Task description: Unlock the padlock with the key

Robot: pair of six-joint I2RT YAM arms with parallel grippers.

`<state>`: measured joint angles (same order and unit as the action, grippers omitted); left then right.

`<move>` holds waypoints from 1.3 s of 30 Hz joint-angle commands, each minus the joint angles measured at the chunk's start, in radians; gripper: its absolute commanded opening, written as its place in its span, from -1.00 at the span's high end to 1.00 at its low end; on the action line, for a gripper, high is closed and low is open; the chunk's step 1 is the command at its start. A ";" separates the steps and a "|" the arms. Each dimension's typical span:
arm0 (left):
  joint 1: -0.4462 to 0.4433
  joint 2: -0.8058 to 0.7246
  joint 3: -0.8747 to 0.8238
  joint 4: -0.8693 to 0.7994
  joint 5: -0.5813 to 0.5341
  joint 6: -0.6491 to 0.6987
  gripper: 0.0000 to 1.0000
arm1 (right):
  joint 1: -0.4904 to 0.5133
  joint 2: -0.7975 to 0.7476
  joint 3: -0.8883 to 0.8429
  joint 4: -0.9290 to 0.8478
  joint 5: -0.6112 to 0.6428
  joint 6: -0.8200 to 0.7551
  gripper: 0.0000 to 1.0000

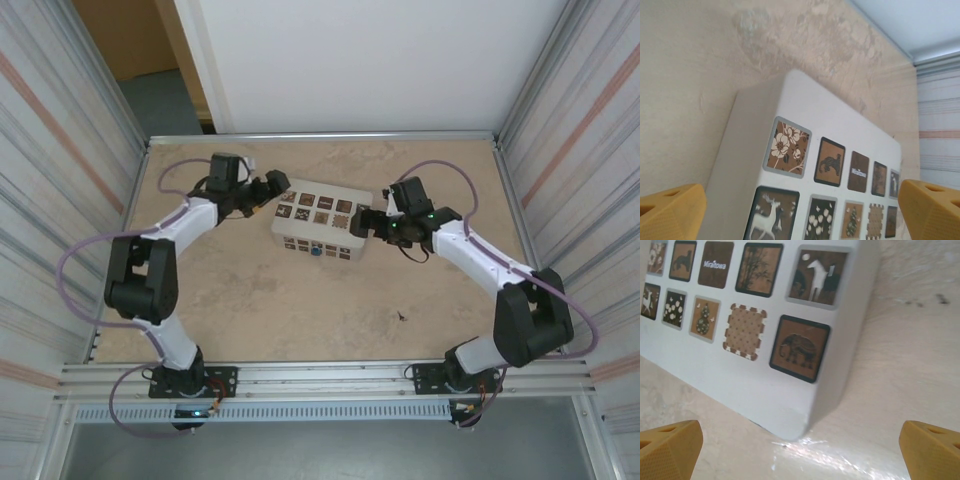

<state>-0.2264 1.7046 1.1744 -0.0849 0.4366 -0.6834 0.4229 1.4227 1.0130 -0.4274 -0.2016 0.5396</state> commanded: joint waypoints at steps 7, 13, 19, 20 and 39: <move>0.004 -0.334 -0.221 -0.040 -0.005 0.077 -0.97 | -0.001 -0.207 -0.021 -0.370 0.123 -0.058 -0.96; -0.002 -0.542 -0.351 -0.109 -0.044 0.086 -0.97 | 0.008 -0.249 0.001 -0.603 0.194 -0.033 -0.70; -0.004 -0.734 -0.466 -0.180 -0.120 0.080 -0.97 | 0.070 -0.231 -0.027 -0.692 0.217 0.009 -0.53; -0.004 -0.762 -0.482 -0.194 -0.139 0.085 -0.97 | 0.080 -0.221 -0.036 -0.698 0.220 0.014 -0.50; 0.013 -0.842 -0.557 -0.262 -0.259 0.105 -0.97 | 0.168 0.023 -0.142 -0.594 0.191 0.032 0.12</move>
<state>-0.2218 0.8589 0.6163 -0.3401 0.1963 -0.5976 0.5835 1.4216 0.8829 -1.0298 -0.0017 0.5468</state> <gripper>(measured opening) 0.987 0.448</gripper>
